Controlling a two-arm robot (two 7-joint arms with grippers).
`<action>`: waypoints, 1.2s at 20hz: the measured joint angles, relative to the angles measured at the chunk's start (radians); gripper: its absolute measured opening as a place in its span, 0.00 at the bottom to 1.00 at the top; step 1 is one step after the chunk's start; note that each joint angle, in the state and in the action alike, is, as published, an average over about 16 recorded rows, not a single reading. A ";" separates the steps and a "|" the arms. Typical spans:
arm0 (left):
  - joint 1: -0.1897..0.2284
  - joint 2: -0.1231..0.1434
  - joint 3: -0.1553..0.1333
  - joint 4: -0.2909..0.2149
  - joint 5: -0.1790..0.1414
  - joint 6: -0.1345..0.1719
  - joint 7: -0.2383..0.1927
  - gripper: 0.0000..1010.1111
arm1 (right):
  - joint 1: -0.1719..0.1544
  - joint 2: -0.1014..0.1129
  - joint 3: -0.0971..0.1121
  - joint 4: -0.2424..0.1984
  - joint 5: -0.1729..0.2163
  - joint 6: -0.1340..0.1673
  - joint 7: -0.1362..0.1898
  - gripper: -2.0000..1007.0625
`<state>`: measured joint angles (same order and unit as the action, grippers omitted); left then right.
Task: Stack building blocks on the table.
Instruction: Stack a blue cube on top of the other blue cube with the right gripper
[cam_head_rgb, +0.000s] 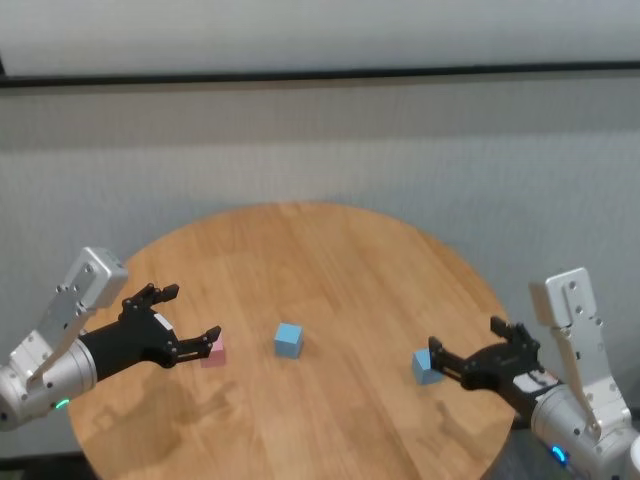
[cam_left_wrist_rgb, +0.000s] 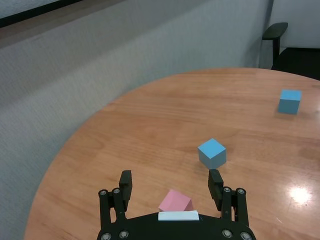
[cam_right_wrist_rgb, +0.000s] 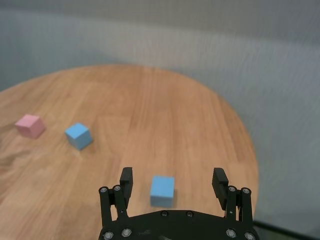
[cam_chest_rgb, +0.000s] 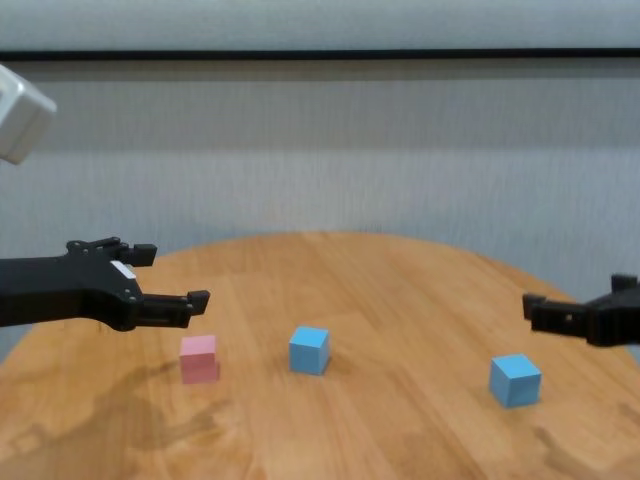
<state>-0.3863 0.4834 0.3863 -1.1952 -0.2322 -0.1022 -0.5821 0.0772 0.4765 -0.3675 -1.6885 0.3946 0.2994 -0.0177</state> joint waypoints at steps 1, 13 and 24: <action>0.000 0.000 0.000 0.000 0.000 0.000 0.000 0.99 | -0.002 -0.004 0.000 -0.002 -0.001 0.010 -0.003 0.99; -0.001 -0.001 0.000 0.001 0.000 0.001 0.000 0.99 | -0.013 -0.056 -0.002 0.006 -0.031 0.109 -0.040 0.99; -0.001 -0.001 0.000 0.001 0.000 0.001 0.000 0.99 | -0.011 -0.105 0.004 0.037 -0.038 0.151 -0.039 0.99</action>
<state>-0.3873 0.4825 0.3867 -1.1943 -0.2323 -0.1013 -0.5821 0.0665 0.3712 -0.3638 -1.6516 0.3562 0.4505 -0.0572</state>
